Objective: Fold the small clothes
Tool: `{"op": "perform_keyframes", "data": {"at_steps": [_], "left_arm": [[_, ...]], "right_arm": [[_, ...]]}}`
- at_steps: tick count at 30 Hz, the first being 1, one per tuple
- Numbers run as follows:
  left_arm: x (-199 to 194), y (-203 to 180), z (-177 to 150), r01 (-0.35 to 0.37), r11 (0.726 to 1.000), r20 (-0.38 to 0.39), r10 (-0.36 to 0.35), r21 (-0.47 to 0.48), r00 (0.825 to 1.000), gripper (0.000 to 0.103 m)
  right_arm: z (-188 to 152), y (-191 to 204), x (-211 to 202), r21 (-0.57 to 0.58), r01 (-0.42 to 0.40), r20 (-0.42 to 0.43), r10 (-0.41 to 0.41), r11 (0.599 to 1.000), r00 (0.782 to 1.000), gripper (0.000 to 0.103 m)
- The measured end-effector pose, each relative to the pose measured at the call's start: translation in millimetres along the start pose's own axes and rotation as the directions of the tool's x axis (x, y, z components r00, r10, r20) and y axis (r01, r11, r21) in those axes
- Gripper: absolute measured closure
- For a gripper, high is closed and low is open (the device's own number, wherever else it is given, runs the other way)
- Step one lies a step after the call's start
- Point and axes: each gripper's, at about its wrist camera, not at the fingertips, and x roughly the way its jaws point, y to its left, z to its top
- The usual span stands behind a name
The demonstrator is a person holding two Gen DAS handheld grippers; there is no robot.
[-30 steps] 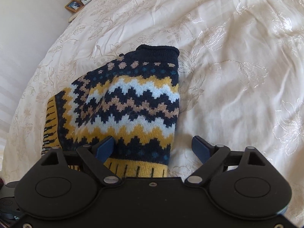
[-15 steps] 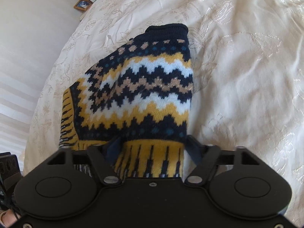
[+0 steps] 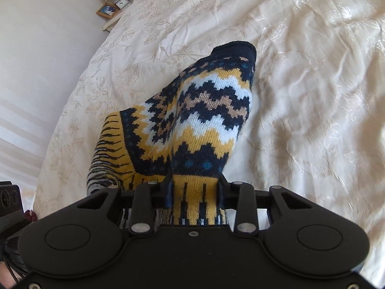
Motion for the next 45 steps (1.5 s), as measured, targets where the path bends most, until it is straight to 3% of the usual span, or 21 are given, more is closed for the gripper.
{"op": "perform_keyframes", "data": {"at_steps": [3,8,12,14,18,20,24,28,34,39,45], "left_arm": [[-2,-15,-26,0.016,0.999,-0.026,-0.015,0.027,1.0,0.07],[1,-20,-54,-0.021,0.998,-0.053,0.024,0.064,0.998,0.07],[5,-1,-64,-0.169,0.985,-0.033,0.17,0.038,0.985,0.068],[7,9,-64,-0.236,0.972,-0.029,0.236,0.023,0.971,0.058],[0,13,-59,-0.278,0.96,-0.024,0.278,-0.005,0.96,0.055],[-12,4,-59,-0.309,0.951,0.03,0.308,0.025,0.951,0.056],[-36,-30,-56,-0.321,0.939,0.162,0.3,0.123,0.94,0.056],[-27,-68,-53,-0.286,0.922,0.238,0.225,0.262,0.945,0.055],[18,-84,-36,-0.268,0.912,0.227,0.203,0.311,0.953,0.055],[46,-48,-27,-0.341,0.906,0.147,0.313,0.25,0.938,0.055],[44,-30,-26,-0.306,0.918,0.121,0.284,0.253,0.951,0.052]], "right_arm": [[-7,0,-13,0.013,0.021,-0.013,-0.021,1.0,1.0,0.059],[-11,-15,-32,0.083,0.074,-0.019,-0.073,0.994,0.997,0.06],[-19,-31,-33,0.145,0.163,-0.003,-0.165,0.976,0.986,0.052],[-22,-32,-33,0.147,0.192,0.01,-0.196,0.97,0.981,0.05],[-23,-22,-41,0.088,0.232,0.044,-0.236,0.969,0.971,0.045],[-23,-17,-48,0.052,0.254,0.073,-0.257,0.966,0.964,0.045],[-22,-9,-59,-0.003,0.283,0.132,-0.28,0.959,0.951,0.044],[-19,-7,-60,-0.015,0.299,0.158,-0.293,0.954,0.943,0.044],[-11,1,-55,-0.049,0.292,0.183,-0.279,0.955,0.943,0.044],[5,11,-43,-0.074,0.252,0.196,-0.233,0.965,0.952,0.044],[28,25,-6,-0.14,0.211,0.167,-0.187,0.967,0.968,0.044]]}}
